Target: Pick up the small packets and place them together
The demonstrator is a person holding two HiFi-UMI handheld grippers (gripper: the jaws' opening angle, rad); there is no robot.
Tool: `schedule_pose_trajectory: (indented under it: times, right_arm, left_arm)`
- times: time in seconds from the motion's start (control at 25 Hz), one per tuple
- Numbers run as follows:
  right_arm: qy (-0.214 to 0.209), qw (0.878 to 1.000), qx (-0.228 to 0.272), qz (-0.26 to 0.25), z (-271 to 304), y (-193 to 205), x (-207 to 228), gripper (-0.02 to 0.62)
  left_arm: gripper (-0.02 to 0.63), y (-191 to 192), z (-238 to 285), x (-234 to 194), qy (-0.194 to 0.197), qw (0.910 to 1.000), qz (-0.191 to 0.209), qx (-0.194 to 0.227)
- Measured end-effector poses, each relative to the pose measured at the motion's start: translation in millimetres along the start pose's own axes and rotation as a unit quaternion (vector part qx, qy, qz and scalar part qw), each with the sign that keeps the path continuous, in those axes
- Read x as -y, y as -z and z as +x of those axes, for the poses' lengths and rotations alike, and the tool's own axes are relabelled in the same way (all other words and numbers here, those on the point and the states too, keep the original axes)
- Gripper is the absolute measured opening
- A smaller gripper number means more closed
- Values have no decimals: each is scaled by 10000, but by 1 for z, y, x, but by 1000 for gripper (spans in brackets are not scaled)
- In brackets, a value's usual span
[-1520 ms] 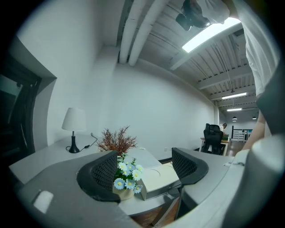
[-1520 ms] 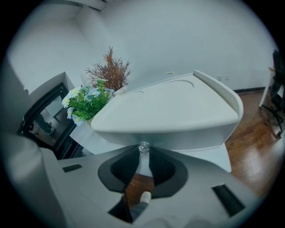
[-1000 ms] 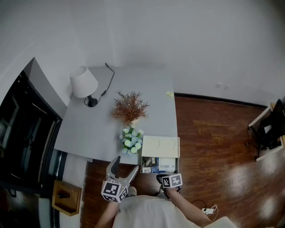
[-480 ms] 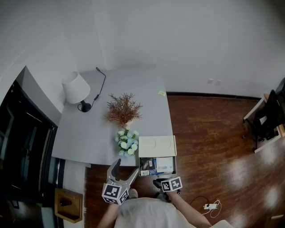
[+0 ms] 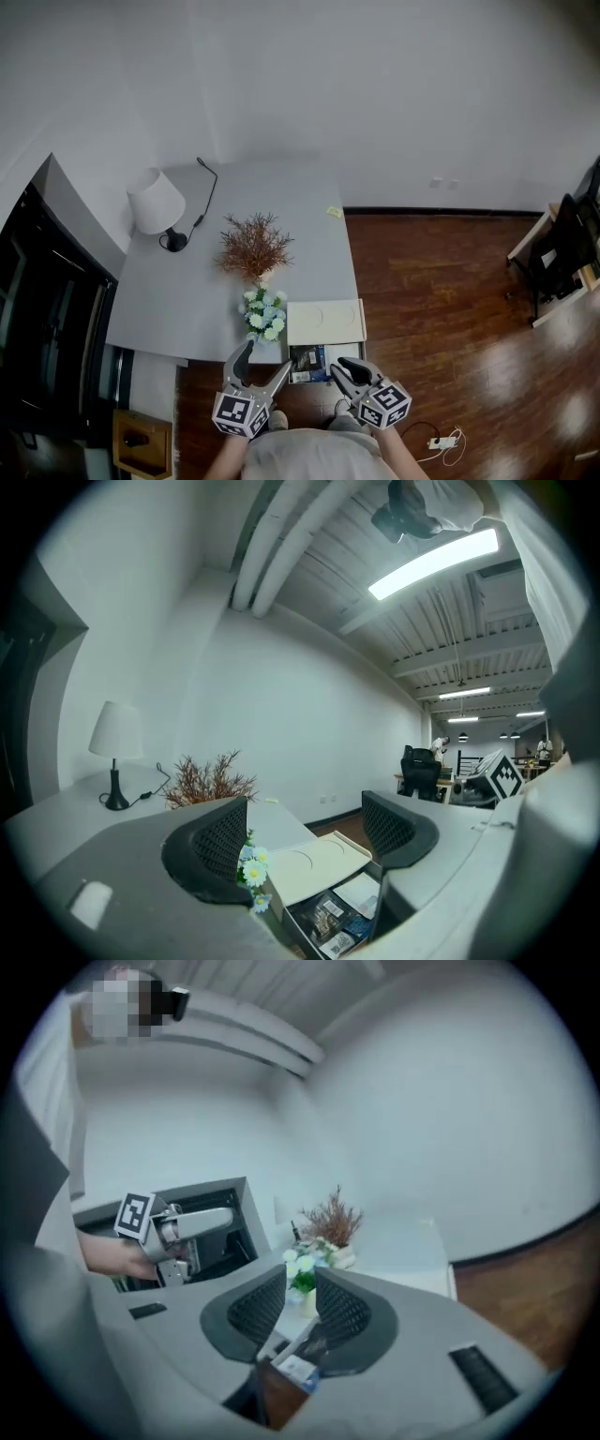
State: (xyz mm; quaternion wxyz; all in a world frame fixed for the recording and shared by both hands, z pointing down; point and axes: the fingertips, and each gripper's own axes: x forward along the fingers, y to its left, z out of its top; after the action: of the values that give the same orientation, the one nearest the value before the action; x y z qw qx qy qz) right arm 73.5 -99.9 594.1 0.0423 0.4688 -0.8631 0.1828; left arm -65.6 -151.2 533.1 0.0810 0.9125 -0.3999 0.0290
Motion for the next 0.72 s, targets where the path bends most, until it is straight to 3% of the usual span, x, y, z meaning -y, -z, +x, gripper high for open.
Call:
schedule_pose_trajectory:
  times: [0.12,0.24,0.32,0.4,0.44,0.52,0.72]
  right_arm:
    - [554,9933,494,-886,-14,-60,8,110]
    - [901,9815,1300,-1076,-32,-114,19,122]
    - [1080,9722,1743,-1132,-45,-138,26,255]
    - [1221,9637,2009,-1266,-57,-152,30,258]
    - [1284,9604,2044,-1390,-61,-156,31,258]
    - [1366,9578,1925,-1640,-63,-156,35,405]
    - [1217,9679,1517,-1593,-57,-138,50,405]
  left_arm:
    - [367,-11,0,6,-30,9996,283,62]
    - [368,-29,3,9,-93,9992,308,244]
    - [368,-41,4,10,-155,9988,245,399]
    - [368,-50,2,9,-227,9980,211,544]
    - [368,-53,1,7,-263,9977,189,601]
    - [370,-55,0,4,-353,9971,158,653]
    - [389,-58,-2,-2,-554,9961,264,637]
